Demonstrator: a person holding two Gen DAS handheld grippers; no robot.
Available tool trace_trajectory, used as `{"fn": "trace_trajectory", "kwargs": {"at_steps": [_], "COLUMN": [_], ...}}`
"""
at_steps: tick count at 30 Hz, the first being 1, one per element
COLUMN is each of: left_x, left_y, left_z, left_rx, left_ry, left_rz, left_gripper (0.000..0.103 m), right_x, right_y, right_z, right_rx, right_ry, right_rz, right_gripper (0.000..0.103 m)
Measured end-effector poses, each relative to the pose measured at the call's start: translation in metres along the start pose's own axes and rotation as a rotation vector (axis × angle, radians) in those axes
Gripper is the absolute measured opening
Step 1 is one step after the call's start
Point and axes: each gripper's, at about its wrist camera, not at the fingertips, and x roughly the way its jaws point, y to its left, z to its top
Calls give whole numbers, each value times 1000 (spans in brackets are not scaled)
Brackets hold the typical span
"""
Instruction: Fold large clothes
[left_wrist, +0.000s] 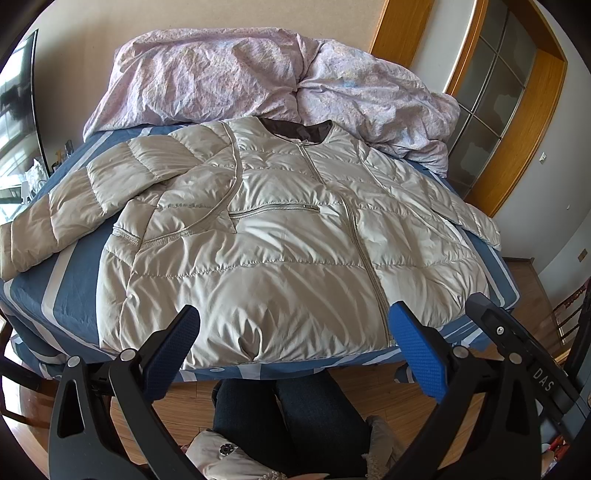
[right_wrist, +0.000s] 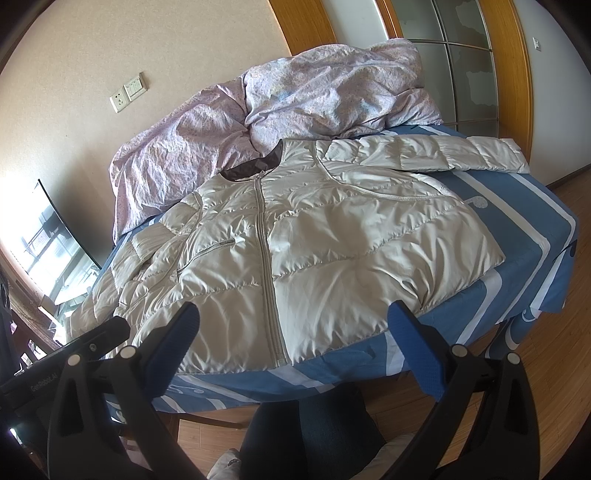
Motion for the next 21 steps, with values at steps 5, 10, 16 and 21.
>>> {"fn": "trace_trajectory", "kwargs": {"at_steps": [5,10,16,21], "left_x": [1,9,33,54], "left_y": [2,7,11,16], "left_z": [1,12,32,55], "left_rx": [-15,-34,-21,-23], "left_ry": [-1,4,17,36], "left_rz": [9,22,54,57], "left_gripper": [102,102,102,102], "right_x": [0,9,30,52], "right_y": [-1,-15,-57,-110], "right_z": [2,19,52,86], "right_rx": [2,38,122,226], "right_ry": [-11,-24,-42,-35], "right_rz": [-8,-4,-25,-36], "right_gripper": [101,101,101,101]}}
